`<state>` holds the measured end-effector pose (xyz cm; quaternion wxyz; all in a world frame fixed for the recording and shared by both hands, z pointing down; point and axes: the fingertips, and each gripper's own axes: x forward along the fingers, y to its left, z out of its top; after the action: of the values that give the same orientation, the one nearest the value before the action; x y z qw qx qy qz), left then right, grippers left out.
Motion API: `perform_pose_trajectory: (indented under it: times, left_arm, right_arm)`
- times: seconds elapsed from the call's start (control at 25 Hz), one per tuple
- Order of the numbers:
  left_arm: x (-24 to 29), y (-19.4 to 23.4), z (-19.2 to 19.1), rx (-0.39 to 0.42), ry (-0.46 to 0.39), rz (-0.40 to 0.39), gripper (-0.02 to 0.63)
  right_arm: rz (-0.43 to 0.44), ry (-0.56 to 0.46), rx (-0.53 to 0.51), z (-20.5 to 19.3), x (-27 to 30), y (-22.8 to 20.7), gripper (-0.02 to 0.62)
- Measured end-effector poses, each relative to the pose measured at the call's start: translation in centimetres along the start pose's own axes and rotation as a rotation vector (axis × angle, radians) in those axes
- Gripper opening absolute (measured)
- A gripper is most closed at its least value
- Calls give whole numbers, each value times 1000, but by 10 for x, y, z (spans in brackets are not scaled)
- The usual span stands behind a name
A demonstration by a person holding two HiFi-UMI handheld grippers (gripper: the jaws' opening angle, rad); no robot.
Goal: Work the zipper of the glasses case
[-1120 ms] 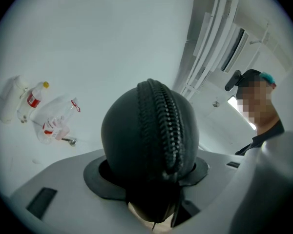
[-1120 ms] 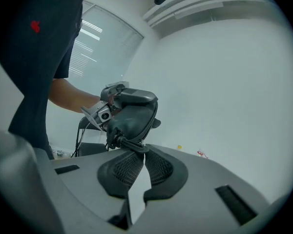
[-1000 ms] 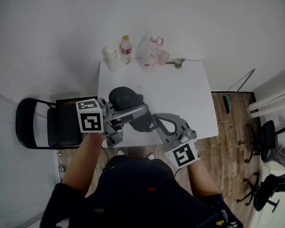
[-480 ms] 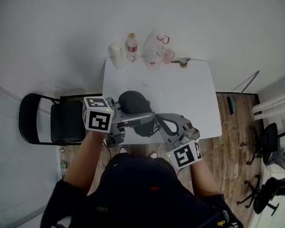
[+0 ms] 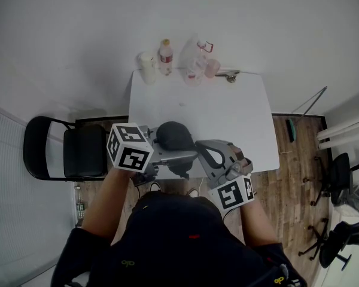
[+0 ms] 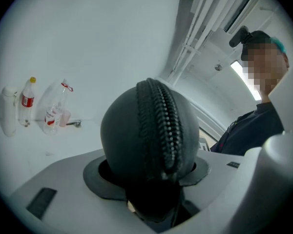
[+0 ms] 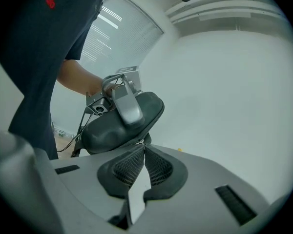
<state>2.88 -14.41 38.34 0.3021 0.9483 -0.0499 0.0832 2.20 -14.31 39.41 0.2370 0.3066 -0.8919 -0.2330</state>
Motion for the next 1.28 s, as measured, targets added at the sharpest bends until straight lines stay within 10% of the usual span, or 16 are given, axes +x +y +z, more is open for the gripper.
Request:
perform_pose_trajectory:
  times: [0.88,1.28]
  left_arm:
    - [22,11,-80,178,359,91,267]
    - [16,1,-39,361,205,71,267]
  right_arm:
    - [32,39,-142,0,0,0,23]
    - [103,-178,247,15,-18,-22,28]
